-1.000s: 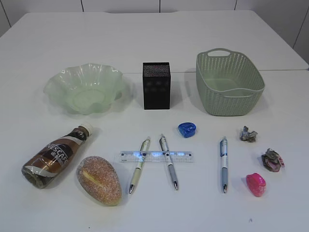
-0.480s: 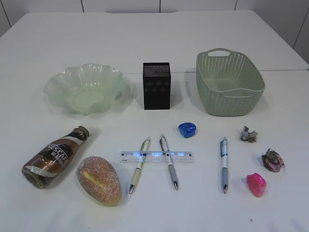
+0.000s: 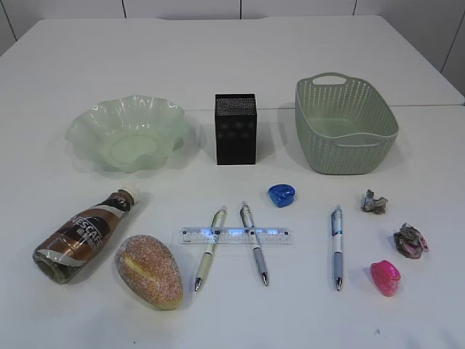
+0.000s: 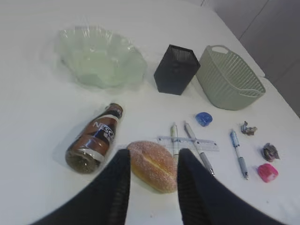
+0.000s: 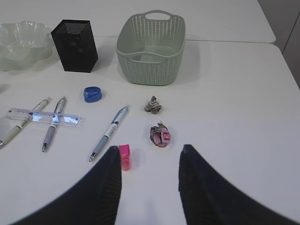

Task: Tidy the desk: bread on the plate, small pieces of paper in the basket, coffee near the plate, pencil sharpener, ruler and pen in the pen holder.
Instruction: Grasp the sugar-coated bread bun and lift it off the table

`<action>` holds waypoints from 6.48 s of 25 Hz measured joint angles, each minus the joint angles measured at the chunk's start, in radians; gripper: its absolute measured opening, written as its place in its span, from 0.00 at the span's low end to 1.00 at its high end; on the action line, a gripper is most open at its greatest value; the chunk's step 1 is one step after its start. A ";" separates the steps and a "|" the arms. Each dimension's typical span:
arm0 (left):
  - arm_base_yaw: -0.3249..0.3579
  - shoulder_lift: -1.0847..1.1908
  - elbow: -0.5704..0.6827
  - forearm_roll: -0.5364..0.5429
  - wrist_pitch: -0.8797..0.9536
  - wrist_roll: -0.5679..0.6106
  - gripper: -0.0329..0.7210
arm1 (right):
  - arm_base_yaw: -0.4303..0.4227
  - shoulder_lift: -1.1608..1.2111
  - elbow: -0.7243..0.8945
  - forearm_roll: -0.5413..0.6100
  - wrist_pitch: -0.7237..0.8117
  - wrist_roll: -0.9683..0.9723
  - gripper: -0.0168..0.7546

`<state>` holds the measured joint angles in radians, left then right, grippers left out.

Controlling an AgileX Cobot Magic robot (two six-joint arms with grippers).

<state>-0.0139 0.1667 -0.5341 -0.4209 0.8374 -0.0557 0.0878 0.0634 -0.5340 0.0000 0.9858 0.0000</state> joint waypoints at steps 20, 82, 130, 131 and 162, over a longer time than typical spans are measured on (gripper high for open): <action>0.000 0.533 -0.308 -0.111 0.077 -0.002 0.36 | 0.000 0.000 0.000 0.000 -0.010 0.000 0.45; -0.481 1.304 -0.477 -0.165 -0.007 -0.031 0.36 | 0.000 0.000 0.036 0.000 -0.069 -0.009 0.45; -0.689 1.438 -0.487 0.322 -0.015 -1.313 0.36 | 0.000 0.000 0.036 0.000 -0.069 -0.009 0.45; -0.691 1.443 -0.487 0.326 -0.031 -1.324 0.36 | 0.000 0.000 0.036 0.000 -0.069 -0.009 0.45; -0.751 1.569 -0.487 0.344 -0.090 -1.336 0.75 | 0.000 0.000 0.036 0.010 -0.069 -0.009 0.45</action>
<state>-0.7646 1.7356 -1.0212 -0.0764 0.7477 -1.3913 0.0878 0.0634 -0.4984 0.0103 0.9173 -0.0087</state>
